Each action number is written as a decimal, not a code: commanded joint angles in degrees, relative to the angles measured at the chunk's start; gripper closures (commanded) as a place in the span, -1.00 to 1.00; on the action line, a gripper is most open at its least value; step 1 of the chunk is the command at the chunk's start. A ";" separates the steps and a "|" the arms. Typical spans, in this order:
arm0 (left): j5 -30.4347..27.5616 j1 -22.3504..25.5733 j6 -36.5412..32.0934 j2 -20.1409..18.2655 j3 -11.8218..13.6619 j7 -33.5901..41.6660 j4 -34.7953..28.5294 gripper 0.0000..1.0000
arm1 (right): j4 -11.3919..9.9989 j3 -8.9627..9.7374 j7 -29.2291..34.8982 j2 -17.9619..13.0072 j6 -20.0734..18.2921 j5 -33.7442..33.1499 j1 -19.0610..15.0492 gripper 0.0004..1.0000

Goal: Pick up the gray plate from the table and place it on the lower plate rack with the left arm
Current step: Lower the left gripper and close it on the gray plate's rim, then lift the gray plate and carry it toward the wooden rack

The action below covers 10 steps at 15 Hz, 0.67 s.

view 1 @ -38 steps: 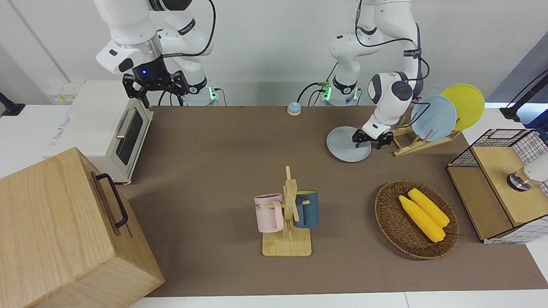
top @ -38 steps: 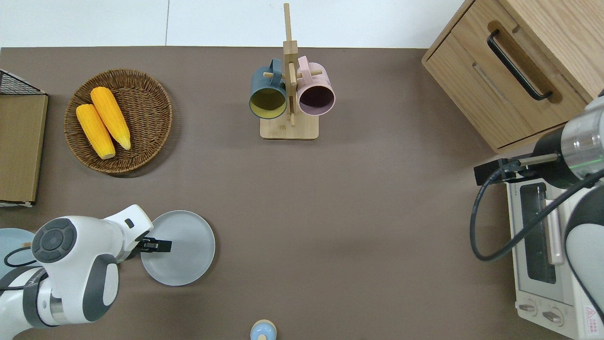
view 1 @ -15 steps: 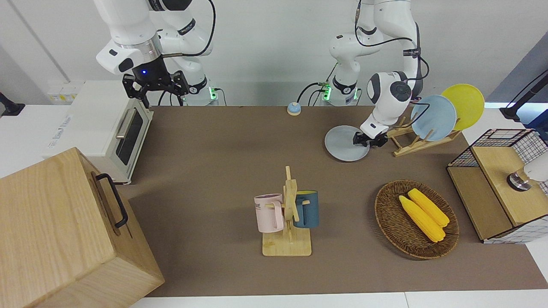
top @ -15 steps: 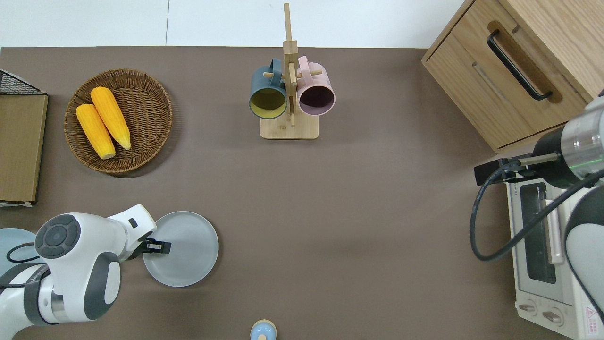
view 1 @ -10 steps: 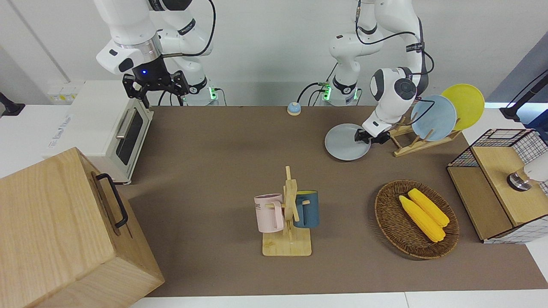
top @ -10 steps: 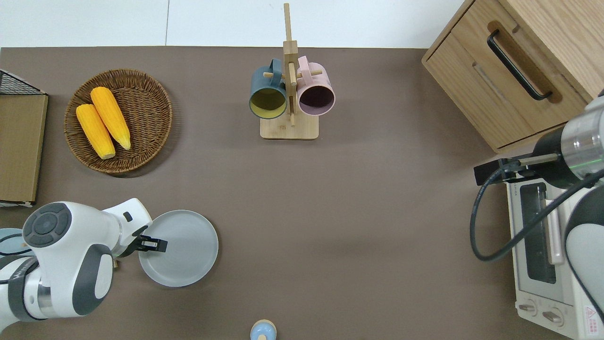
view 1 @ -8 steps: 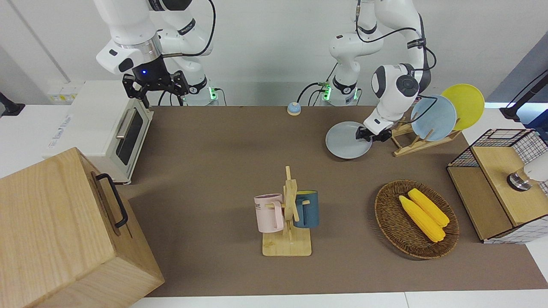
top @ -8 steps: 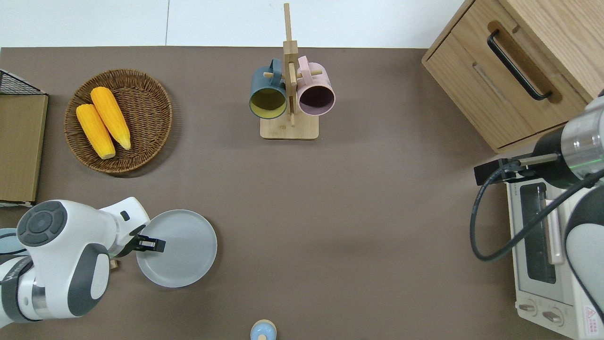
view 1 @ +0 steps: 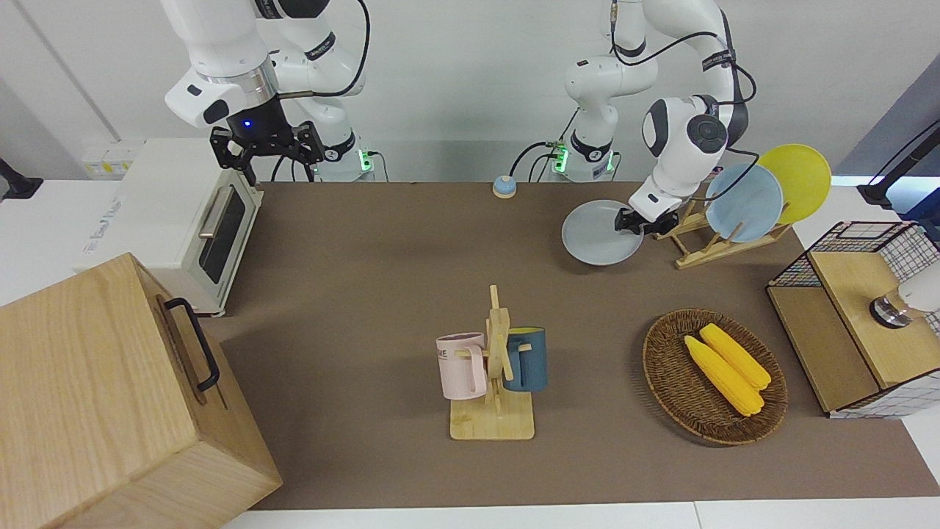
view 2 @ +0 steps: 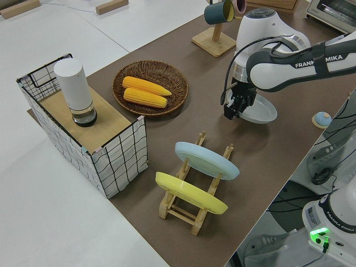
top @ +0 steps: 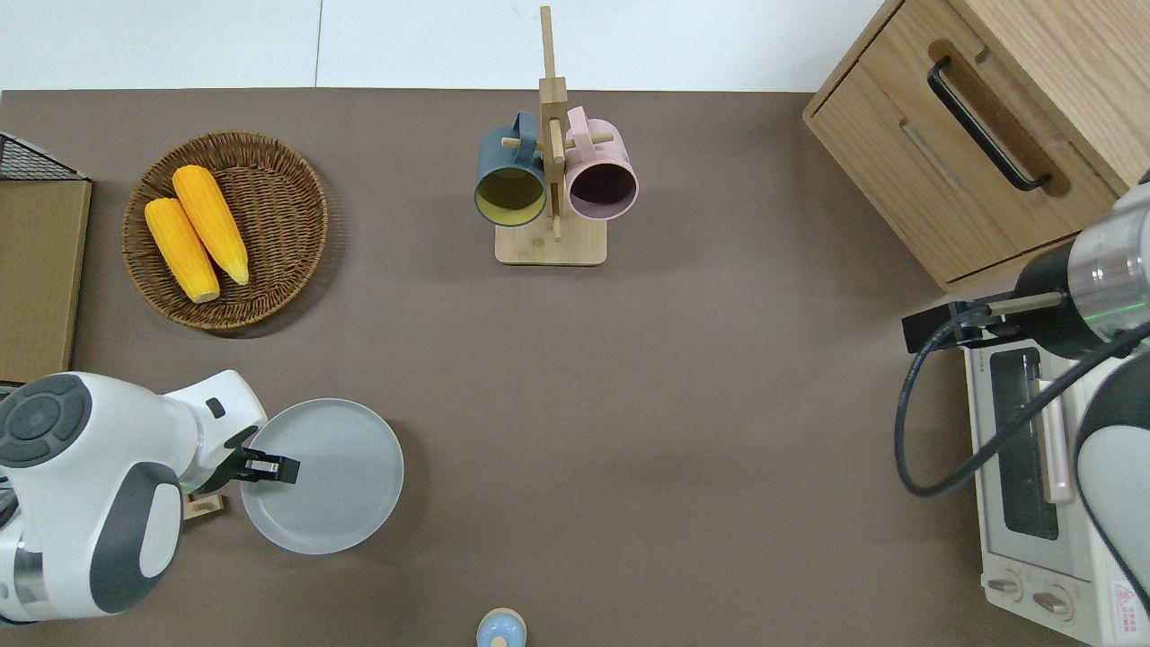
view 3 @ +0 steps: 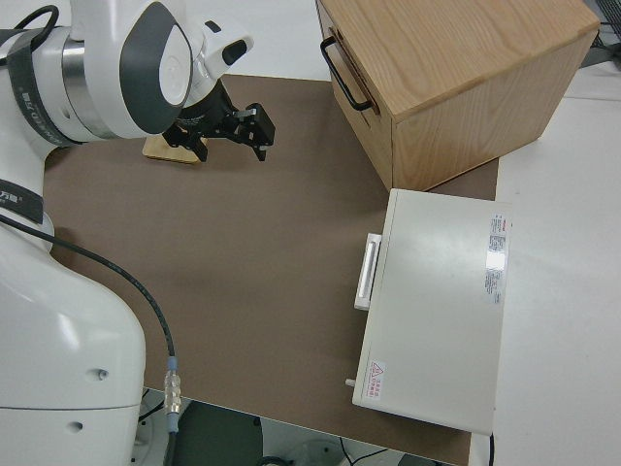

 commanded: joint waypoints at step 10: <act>15.05 -0.32 -22.14 -5.70 0.05 -11.12 11.95 1.00 | 0.52 1.00 0.73 -0.07 -0.82 -0.09 -1.07 -0.97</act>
